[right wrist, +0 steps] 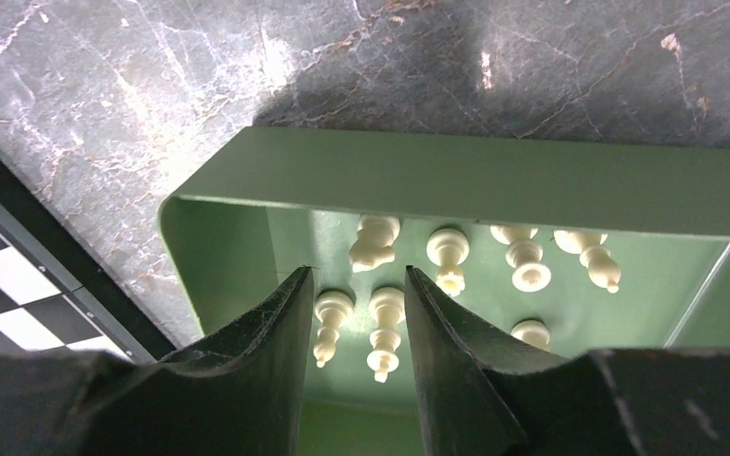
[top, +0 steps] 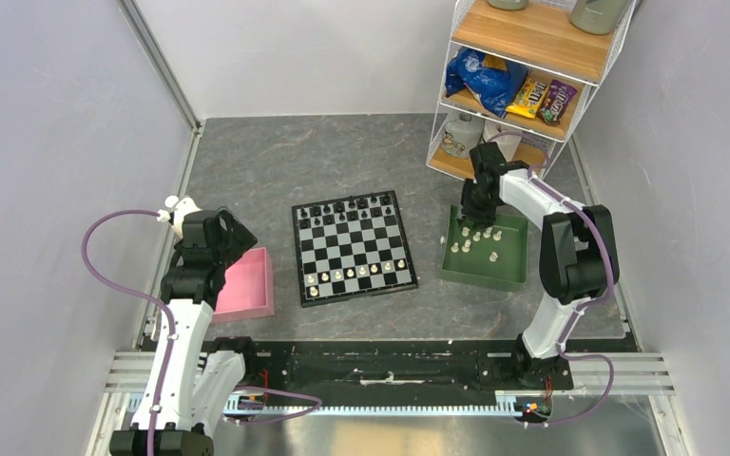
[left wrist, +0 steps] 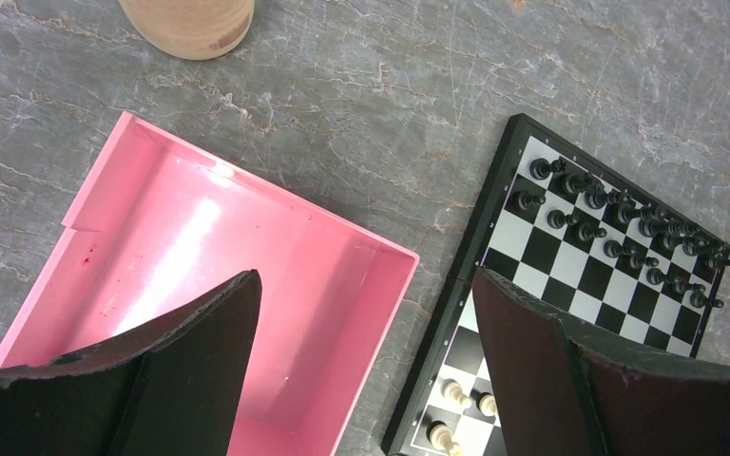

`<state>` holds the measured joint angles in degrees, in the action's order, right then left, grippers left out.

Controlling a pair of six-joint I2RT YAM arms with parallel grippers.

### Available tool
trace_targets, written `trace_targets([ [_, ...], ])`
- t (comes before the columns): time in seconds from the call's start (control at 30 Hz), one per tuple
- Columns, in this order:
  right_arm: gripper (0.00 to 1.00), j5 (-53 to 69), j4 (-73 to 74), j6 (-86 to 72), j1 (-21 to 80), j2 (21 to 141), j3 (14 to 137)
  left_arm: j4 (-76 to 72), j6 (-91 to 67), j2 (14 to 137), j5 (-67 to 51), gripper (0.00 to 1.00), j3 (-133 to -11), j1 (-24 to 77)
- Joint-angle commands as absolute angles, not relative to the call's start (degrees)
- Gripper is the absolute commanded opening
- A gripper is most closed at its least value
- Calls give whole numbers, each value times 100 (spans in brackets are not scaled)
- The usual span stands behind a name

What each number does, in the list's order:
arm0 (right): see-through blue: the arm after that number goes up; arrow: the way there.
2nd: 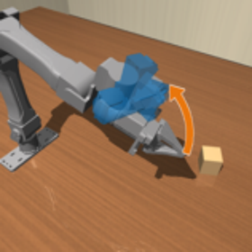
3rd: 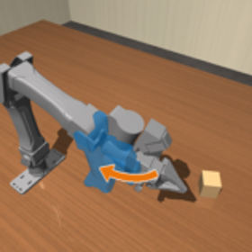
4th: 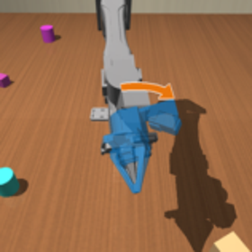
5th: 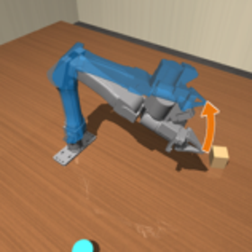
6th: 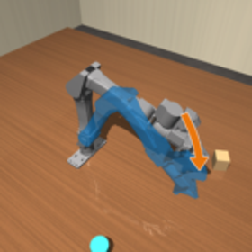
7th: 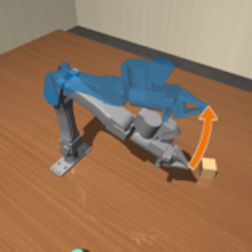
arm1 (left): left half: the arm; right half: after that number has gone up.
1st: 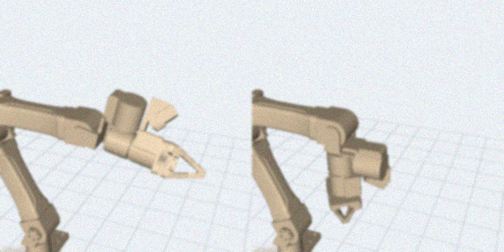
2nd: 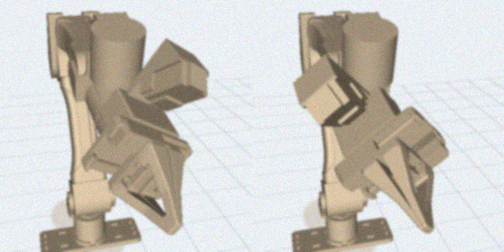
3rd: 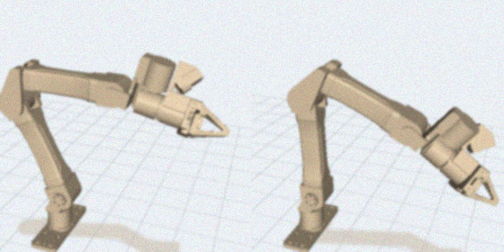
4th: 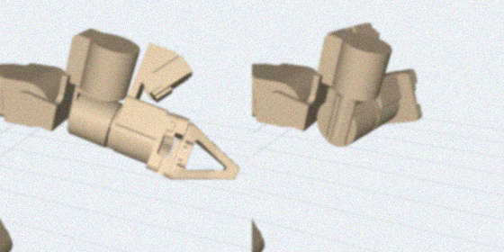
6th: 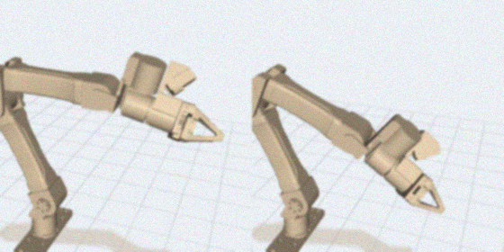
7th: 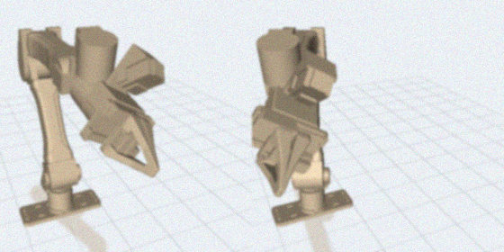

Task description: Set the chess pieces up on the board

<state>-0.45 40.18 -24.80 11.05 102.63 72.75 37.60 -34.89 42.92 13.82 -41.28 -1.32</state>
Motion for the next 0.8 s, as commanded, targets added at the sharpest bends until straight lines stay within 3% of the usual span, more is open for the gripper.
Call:
trace_targets([
  [0.0,48,-217,4063,-2242,1123,10430,7575,3656,-3349,4223,1380,89,-4166,-151],
  [0.53,42,-226,4113,-2090,1203,10823,7732,3625,-3357,4278,1367,89,-4175,-151],
  [0.77,31,-282,4104,-2068,1222,10813,7752,3630,-3357,4265,1368,89,-4166,-153],
])
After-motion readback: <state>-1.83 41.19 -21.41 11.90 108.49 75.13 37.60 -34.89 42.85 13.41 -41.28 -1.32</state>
